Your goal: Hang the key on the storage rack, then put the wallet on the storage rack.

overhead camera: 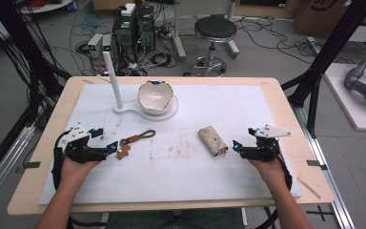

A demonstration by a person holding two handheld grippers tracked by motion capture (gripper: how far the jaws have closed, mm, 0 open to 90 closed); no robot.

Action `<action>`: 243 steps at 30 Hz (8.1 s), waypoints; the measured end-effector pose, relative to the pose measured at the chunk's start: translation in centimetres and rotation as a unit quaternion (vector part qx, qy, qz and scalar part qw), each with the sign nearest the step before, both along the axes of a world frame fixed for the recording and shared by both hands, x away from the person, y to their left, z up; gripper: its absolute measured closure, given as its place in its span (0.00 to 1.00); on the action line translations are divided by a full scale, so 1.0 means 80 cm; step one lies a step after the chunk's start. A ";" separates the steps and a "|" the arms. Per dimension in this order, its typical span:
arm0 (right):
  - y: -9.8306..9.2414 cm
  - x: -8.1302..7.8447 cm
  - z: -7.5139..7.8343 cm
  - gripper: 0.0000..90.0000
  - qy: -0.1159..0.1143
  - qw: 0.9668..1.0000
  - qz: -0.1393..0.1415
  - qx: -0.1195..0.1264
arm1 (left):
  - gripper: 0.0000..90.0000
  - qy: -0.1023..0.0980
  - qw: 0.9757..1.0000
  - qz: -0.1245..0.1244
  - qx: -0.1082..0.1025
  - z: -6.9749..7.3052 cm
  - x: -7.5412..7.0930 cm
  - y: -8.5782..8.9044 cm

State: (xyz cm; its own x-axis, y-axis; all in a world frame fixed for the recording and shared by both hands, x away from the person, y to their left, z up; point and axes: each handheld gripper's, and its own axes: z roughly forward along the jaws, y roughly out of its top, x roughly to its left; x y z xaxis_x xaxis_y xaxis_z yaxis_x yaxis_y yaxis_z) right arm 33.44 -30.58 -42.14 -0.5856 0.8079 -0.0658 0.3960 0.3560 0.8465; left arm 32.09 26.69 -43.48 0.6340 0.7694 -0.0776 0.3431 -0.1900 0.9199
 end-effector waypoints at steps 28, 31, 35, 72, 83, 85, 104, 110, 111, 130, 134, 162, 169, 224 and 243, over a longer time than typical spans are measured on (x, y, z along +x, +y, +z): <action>-0.004 -0.016 -0.002 0.21 0.006 1.000 0.001 -0.022 | 0.18 0.014 1.000 -0.006 0.013 -0.007 0.027 -0.017; -0.008 -0.019 -0.003 0.21 0.009 1.000 -0.003 -0.022 | 0.18 0.018 0.999 -0.015 0.030 -0.009 0.036 -0.025; -0.013 -0.025 -0.005 0.21 0.009 1.000 -0.007 -0.021 | 0.18 0.026 0.999 -0.022 0.032 -0.011 0.045 -0.036; -0.018 -0.034 -0.009 0.21 0.015 0.999 -0.008 -0.027 | 0.66 0.085 0.983 -0.087 0.138 -0.022 0.078 -0.077; -0.019 -0.035 -0.009 0.21 0.015 0.999 -0.009 -0.027 | 0.77 0.074 0.980 -0.099 0.157 -0.016 0.072 -0.083; -0.018 -0.034 -0.009 0.21 0.013 0.999 -0.008 -0.028 | 0.78 0.065 0.982 -0.094 0.153 -0.011 0.070 -0.082; -0.007 -0.028 -0.010 0.21 0.015 0.999 0.002 -0.034 | 0.78 -0.076 0.995 -0.011 0.066 0.077 0.040 -0.053; -0.004 -0.026 -0.011 0.21 0.015 0.999 0.002 -0.035 | 0.78 -0.114 0.990 0.033 0.072 0.105 0.035 -0.037; -0.004 -0.026 -0.011 0.21 0.017 0.999 0.002 -0.035 | 0.78 -0.118 0.990 0.040 0.073 0.108 0.034 -0.033; 0.002 -0.020 -0.012 0.21 0.018 0.999 0.006 -0.039 | 0.79 -0.162 0.976 0.132 0.061 0.144 0.039 0.003; 0.003 -0.020 -0.013 0.21 0.019 0.999 0.005 -0.038 | 0.79 -0.155 0.975 0.143 0.062 0.139 0.048 0.005; -0.003 -0.025 -0.013 0.21 0.020 0.999 -0.004 -0.036 | 0.55 -0.114 0.978 0.155 0.075 0.118 0.076 0.006; -0.005 -0.023 -0.012 0.21 0.019 0.999 -0.003 -0.036 | 0.41 -0.087 0.985 0.140 0.045 0.102 0.073 0.015; 0.061 0.007 -0.012 0.21 0.029 0.998 0.027 -0.047 | 0.18 -0.008 1.000 0.007 -0.005 0.027 0.030 0.015; 0.098 0.015 -0.025 0.21 0.091 0.994 0.000 -0.055 | 0.18 -0.002 1.000 0.013 0.009 0.025 0.022 0.021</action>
State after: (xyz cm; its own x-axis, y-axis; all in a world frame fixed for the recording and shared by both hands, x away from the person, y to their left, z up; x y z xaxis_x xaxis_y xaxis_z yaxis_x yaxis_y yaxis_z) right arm 34.63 -22.78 -44.16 -0.5964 0.8013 -0.0475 0.5383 0.4432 0.7168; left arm 33.88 28.40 -41.48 0.6139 0.7870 -0.0613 0.3437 -0.1966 0.9183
